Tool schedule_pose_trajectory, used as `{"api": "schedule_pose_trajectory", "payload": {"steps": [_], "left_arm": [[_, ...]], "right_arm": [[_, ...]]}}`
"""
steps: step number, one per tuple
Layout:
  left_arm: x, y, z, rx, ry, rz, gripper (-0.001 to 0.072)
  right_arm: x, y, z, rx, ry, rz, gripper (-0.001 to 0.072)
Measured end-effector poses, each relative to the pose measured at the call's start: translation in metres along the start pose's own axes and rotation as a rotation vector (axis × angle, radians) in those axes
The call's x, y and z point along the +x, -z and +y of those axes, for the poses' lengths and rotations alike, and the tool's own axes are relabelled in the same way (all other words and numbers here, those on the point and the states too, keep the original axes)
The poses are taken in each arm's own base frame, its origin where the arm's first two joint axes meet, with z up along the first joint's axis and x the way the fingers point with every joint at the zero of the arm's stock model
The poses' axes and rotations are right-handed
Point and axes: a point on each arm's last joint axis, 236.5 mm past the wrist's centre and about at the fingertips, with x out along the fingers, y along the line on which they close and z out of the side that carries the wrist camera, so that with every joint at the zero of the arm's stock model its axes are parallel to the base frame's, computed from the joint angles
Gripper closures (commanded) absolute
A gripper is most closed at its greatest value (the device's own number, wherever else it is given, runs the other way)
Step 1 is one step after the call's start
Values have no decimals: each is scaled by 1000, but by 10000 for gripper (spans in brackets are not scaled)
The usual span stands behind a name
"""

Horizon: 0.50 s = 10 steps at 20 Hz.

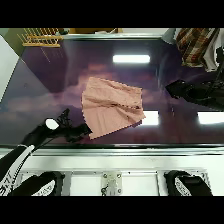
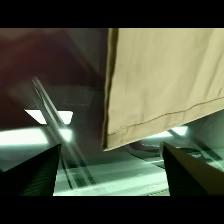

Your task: Fold the clothes and pants, and hang the long-sleeved shirts on hangers.

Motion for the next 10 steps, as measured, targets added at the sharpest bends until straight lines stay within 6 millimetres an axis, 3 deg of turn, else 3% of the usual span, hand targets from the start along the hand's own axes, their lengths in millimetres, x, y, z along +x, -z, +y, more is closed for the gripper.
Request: {"api": "schedule_pose_trajectory", "payload": {"steps": [3,4,5,7,10], "left_arm": [[13,2,-18,31,6,22,36],[17,1,-24,40,4,27,182],[21,-2,-29,51,1,22,404],[28,-8,-37,70,-6,12,701],[24,-19,-55,98,13,-28,701]], "right_arm": [[0,0,3,8,-14,-3,211],[0,0,4,9,-16,-4,210],[-1,0,4,9,-17,-5,210],[-1,0,5,11,-20,-4,208],[2,10,-4,8,7,32,202]]}}
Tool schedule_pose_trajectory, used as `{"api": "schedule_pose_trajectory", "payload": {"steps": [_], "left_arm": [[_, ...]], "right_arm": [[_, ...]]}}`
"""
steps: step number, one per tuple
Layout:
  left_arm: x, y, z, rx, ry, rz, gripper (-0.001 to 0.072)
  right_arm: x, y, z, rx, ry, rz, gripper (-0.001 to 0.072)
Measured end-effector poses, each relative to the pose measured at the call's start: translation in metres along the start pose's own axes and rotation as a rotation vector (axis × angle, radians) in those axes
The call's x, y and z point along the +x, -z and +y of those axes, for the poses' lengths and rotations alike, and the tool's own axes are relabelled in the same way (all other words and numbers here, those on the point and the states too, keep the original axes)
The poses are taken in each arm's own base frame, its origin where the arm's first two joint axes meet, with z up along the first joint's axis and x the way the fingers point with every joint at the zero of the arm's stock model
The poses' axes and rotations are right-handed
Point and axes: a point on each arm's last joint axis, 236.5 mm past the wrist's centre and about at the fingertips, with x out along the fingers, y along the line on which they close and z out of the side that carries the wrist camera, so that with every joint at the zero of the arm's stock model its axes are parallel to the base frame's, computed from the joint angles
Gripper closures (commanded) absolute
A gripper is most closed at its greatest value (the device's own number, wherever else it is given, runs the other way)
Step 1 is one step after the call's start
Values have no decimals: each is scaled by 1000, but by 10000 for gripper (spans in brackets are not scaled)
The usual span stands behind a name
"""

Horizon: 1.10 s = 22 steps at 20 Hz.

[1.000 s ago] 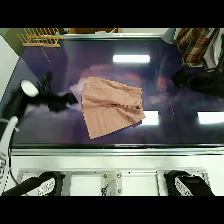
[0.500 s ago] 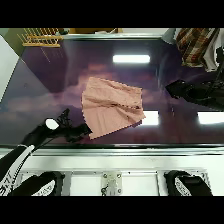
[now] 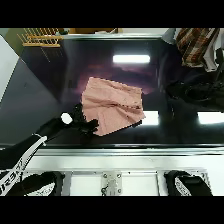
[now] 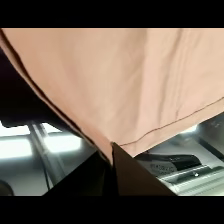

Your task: Fold the clothes and pants, and hang the long-sleeved shirts on hangers.

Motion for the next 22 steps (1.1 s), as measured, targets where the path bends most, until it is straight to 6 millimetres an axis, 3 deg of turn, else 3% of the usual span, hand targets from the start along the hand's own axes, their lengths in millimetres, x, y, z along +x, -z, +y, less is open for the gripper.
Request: {"api": "schedule_pose_trajectory", "payload": {"steps": [3,4,5,8,10,14,18,19,20,22], "left_arm": [[-16,-12,-8,32,10,-52,701],[-21,-13,-8,43,12,-64,701],[-25,-13,-8,50,14,-74,701],[-35,-7,-5,71,16,-89,701],[-38,-3,-2,77,16,-94,701],[-40,7,4,83,12,-91,702],[-41,10,6,84,12,-92,701],[-41,10,6,85,12,-93,701],[-41,10,6,84,12,-92,701],[-41,10,6,85,12,-93,701]], "right_arm": [[18,34,-33,77,98,94,168],[29,52,-47,115,131,141,43],[41,72,-59,155,154,187,-6],[83,136,-78,316,157,315,-6],[110,164,-80,412,127,352,-6],[156,183,-73,511,67,328,-5],[188,190,-60,532,30,303,-4],[194,191,-57,519,22,301,13],[198,191,-55,503,16,300,150],[204,188,-51,464,3,293,497]]}}
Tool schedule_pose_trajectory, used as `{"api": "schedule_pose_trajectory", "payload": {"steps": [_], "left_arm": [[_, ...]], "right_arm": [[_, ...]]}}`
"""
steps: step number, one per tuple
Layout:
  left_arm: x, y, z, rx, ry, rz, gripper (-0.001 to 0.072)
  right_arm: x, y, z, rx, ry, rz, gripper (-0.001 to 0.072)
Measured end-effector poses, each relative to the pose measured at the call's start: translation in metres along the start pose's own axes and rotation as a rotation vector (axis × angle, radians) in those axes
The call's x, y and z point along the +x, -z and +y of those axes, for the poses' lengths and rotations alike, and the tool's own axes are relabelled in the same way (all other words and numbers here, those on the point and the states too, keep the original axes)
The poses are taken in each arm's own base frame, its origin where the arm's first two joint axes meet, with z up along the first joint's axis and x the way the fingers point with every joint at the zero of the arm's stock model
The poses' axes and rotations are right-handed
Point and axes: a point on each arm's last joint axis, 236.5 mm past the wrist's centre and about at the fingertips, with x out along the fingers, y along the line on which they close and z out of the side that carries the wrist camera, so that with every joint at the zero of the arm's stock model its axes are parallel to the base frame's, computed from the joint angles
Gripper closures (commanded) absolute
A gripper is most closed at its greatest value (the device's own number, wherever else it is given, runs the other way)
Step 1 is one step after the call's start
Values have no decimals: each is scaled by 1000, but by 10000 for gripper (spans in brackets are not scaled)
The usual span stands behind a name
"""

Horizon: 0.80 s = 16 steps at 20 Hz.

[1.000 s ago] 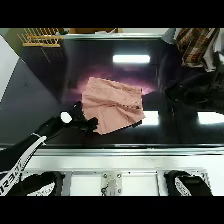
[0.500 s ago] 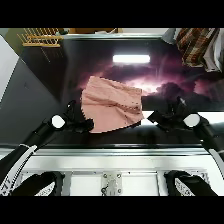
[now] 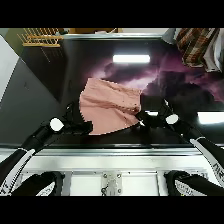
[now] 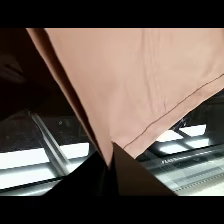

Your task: Fold the clothes and pants, and hang the long-sleeved shirts on hangers.

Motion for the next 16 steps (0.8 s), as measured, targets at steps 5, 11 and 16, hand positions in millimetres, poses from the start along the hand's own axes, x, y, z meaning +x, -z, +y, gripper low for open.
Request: {"api": "schedule_pose_trajectory", "payload": {"steps": [5,11,16], "left_arm": [[-12,-13,-5,-3,15,-19,701],[-195,-113,-100,152,212,-437,701],[-407,-72,-197,414,393,-878,702]], "right_arm": [[-8,5,17,-188,-24,46,704],[-130,-32,122,-548,-150,-14,704],[-287,-17,207,-570,-308,-200,705]]}}
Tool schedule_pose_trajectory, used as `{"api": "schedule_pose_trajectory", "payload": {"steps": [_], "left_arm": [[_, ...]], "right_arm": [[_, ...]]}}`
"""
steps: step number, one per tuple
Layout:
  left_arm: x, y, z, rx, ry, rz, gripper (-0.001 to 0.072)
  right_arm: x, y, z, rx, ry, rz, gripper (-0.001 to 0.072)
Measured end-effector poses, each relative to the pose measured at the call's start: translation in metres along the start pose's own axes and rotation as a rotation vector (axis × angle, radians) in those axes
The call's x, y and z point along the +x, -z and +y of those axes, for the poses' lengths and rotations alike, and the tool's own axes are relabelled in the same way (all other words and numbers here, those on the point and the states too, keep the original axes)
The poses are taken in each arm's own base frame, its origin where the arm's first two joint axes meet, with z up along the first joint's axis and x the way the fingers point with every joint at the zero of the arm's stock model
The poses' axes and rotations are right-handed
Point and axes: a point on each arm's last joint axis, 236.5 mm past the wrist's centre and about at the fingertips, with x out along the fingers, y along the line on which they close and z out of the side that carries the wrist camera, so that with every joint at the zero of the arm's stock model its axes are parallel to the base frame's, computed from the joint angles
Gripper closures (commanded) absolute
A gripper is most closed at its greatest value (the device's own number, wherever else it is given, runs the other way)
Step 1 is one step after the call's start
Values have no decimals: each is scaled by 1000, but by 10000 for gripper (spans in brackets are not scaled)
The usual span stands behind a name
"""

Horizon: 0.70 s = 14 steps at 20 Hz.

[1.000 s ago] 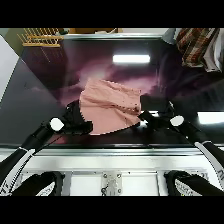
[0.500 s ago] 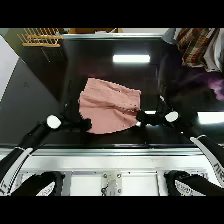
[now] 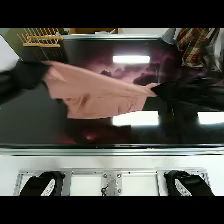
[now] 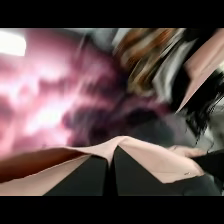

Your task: Fold the clothes and pants, and hang the long-sleeved shirts on hangers.

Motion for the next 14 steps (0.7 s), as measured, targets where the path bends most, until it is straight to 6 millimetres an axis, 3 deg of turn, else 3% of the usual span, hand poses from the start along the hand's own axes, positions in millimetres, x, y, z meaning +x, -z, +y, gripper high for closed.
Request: {"api": "schedule_pose_trajectory", "payload": {"steps": [3,4,6,8,10,14], "left_arm": [[-56,-27,-49,73,60,-139,702],[-65,-28,-55,75,67,-157,702],[-65,-21,-49,42,56,-148,701],[-46,-8,-28,-14,26,-103,702],[-11,13,9,-89,-31,-14,701],[79,75,109,-275,-177,199,701]], "right_arm": [[-46,10,32,106,-29,-27,705],[-53,18,37,153,-29,-5,705],[-59,36,36,238,-4,59,705],[-54,49,27,310,34,135,705],[-38,56,10,374,85,209,705],[23,62,-43,462,193,371,705]]}}
